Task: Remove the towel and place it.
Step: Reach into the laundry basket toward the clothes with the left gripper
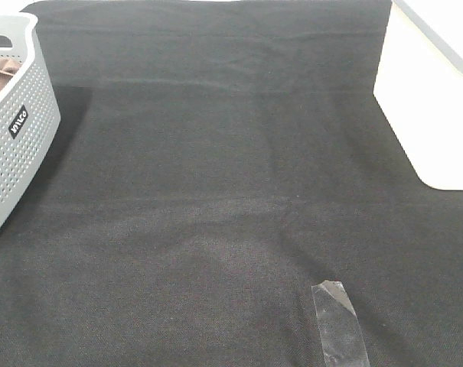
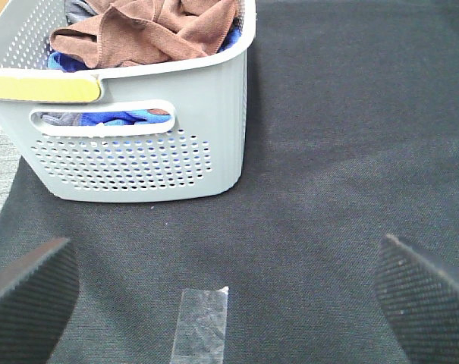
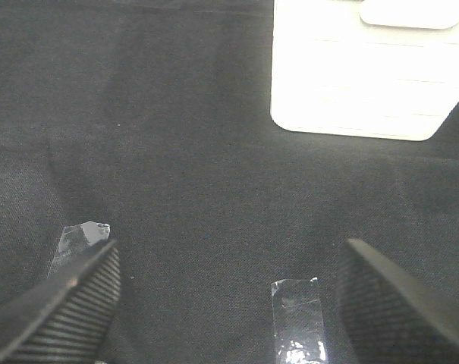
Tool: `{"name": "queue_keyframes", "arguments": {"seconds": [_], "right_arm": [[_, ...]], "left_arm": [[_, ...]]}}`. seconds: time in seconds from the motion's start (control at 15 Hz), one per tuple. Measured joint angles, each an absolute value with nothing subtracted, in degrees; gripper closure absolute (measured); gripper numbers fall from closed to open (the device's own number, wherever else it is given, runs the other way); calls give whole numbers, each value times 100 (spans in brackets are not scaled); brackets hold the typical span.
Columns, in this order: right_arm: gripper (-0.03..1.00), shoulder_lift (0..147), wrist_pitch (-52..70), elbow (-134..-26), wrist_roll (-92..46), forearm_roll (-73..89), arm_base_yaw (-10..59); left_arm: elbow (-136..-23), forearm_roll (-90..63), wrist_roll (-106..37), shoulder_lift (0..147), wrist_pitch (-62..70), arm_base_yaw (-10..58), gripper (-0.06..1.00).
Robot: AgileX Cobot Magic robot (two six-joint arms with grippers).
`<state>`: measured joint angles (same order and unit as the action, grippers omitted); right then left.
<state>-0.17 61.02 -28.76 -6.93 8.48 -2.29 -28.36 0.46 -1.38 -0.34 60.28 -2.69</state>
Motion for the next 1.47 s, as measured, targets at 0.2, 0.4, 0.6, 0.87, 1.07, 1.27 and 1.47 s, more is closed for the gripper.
{"name": "queue_keyframes", "arguments": {"seconds": [0.2,0.4,0.6,0.87,1.07,1.27,1.47], "right_arm": [[21,-17,6102,-2876,-693,848,-229],[21,-17,6102,-2876,-693,848,-229],[21,-17,6102,-2876,-693,848,-229],[21,-17,6102,-2876,-693,848,-229],[21,-17,6102,-2876,-693,848,-229],[21,-17,6102,-2876,-693,848,-229],[21,-17,6102,-2876,-693,848,-229]], "left_arm": [[-2836,143,-40,-34,6028,-269,-5],[-2836,138,-40,-34,6028,-269,-5],[-2836,138,-40,-34,6028,-269,-5],[-2836,138,-40,-34,6028,-269,-5],[-2836,132,-40,-34,6028,-269,-5],[-2836,132,-34,-34,6028,-269,-5],[-2836,132,-34,-34,6028,-269,-5]]}}
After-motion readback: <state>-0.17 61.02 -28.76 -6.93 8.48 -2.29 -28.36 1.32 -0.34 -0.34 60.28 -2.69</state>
